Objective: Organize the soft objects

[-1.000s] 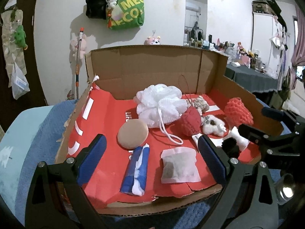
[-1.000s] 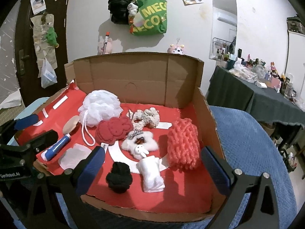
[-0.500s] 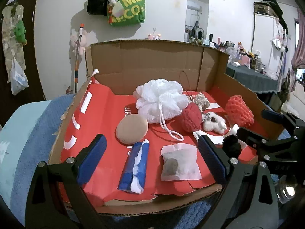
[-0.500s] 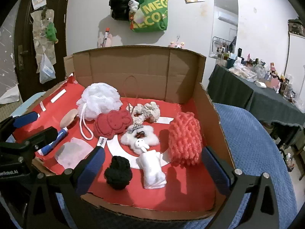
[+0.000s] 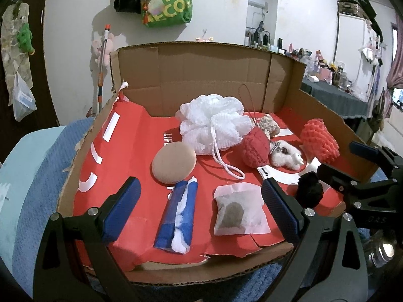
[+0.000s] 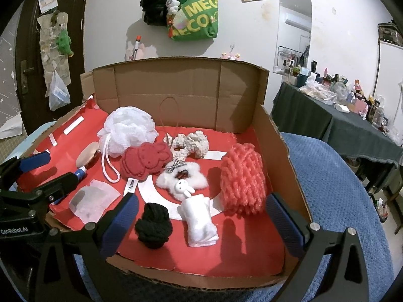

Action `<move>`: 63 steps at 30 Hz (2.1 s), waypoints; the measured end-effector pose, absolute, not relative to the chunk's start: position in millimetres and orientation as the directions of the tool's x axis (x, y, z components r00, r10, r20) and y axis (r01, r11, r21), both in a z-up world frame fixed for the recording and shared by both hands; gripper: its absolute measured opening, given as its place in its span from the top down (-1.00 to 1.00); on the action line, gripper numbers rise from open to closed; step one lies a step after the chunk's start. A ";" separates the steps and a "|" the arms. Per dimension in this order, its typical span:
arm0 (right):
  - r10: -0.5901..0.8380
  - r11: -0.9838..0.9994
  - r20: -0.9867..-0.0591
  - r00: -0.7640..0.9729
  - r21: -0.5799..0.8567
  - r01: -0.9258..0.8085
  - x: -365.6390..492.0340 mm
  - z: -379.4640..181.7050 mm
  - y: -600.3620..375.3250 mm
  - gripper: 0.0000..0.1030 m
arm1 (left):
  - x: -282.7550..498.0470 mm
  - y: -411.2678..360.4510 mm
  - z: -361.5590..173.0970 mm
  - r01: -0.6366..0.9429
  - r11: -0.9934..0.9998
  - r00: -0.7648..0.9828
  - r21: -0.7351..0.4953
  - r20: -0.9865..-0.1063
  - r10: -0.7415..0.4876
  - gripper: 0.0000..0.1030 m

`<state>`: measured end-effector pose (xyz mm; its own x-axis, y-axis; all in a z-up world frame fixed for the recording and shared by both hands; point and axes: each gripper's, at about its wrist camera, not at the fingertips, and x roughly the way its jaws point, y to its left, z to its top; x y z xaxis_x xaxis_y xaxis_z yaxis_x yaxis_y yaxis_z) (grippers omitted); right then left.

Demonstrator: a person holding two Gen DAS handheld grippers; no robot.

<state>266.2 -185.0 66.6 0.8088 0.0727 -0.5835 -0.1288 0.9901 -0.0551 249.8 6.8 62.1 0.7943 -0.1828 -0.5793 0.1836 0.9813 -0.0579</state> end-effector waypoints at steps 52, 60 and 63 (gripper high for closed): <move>0.064 0.990 -0.584 0.809 -0.066 -0.125 267.1 65.7 -183.0 -1.00 | 250.6 6.6 61.2 0.181 0.982 0.791 -0.056 -0.585 -0.179 -0.90; 0.063 0.990 -0.584 0.809 -0.067 -0.125 267.2 65.8 -182.8 -1.00 | 250.6 6.5 61.2 0.180 0.982 0.791 -0.056 -0.585 -0.179 -0.90; 0.063 0.990 -0.584 0.810 -0.067 -0.125 267.3 65.7 -183.6 -1.00 | 250.8 6.7 61.1 0.181 0.982 0.791 -0.056 -0.585 -0.179 -0.90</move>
